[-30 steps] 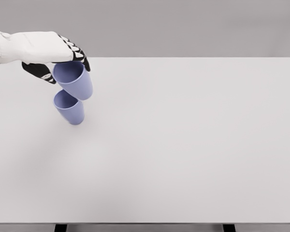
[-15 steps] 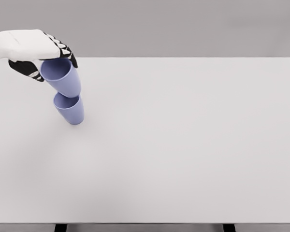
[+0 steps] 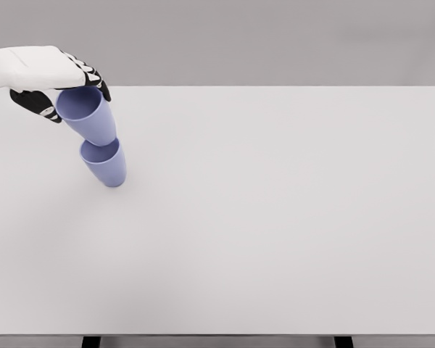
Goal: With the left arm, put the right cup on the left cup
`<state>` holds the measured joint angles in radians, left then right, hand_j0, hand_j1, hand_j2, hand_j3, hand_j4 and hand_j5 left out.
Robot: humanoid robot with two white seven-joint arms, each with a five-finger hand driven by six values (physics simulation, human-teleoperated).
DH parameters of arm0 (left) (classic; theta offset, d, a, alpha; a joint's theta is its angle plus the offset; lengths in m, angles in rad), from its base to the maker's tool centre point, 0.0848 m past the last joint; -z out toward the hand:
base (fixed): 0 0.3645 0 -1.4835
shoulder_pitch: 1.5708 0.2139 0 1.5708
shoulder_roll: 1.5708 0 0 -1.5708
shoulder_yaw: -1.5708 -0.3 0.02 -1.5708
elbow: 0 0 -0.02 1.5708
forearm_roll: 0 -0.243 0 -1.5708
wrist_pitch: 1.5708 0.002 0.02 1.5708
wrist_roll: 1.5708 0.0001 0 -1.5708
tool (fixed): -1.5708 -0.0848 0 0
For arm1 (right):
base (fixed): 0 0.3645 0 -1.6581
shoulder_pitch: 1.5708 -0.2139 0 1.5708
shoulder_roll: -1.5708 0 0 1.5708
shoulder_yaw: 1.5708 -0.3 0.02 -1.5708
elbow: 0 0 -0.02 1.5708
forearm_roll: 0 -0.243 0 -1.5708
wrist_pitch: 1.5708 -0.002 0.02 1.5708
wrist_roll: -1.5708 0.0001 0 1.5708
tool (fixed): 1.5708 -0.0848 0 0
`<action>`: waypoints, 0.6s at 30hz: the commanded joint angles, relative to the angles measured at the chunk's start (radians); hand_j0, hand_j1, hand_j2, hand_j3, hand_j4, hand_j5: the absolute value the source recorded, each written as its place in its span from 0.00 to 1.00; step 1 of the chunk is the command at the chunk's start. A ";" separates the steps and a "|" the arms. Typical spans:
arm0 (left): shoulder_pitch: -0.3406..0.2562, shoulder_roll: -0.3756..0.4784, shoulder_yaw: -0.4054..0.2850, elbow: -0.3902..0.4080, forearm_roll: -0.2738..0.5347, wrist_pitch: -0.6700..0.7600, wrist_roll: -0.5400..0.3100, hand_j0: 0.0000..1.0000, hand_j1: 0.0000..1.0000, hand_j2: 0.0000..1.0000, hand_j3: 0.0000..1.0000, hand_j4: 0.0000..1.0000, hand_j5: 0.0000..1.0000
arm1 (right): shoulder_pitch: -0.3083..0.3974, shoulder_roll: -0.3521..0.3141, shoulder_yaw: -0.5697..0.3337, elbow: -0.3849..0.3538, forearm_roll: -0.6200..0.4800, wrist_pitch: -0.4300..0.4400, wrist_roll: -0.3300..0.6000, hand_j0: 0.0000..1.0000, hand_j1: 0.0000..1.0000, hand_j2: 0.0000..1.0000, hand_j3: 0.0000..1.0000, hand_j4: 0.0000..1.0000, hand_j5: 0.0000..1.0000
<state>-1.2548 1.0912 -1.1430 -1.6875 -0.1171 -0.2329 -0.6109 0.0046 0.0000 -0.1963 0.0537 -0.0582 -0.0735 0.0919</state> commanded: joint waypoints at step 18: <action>0.023 0.012 -0.001 0.014 -0.004 0.000 0.000 0.70 0.70 0.70 0.70 0.70 0.70 | 0.000 0.000 0.000 0.000 0.000 0.001 0.000 1.00 1.00 1.00 1.00 1.00 1.00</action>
<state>-1.2318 1.1011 -1.1457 -1.6748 -0.1216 -0.2340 -0.6110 0.0046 0.0000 -0.1962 0.0537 -0.0582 -0.0735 0.0918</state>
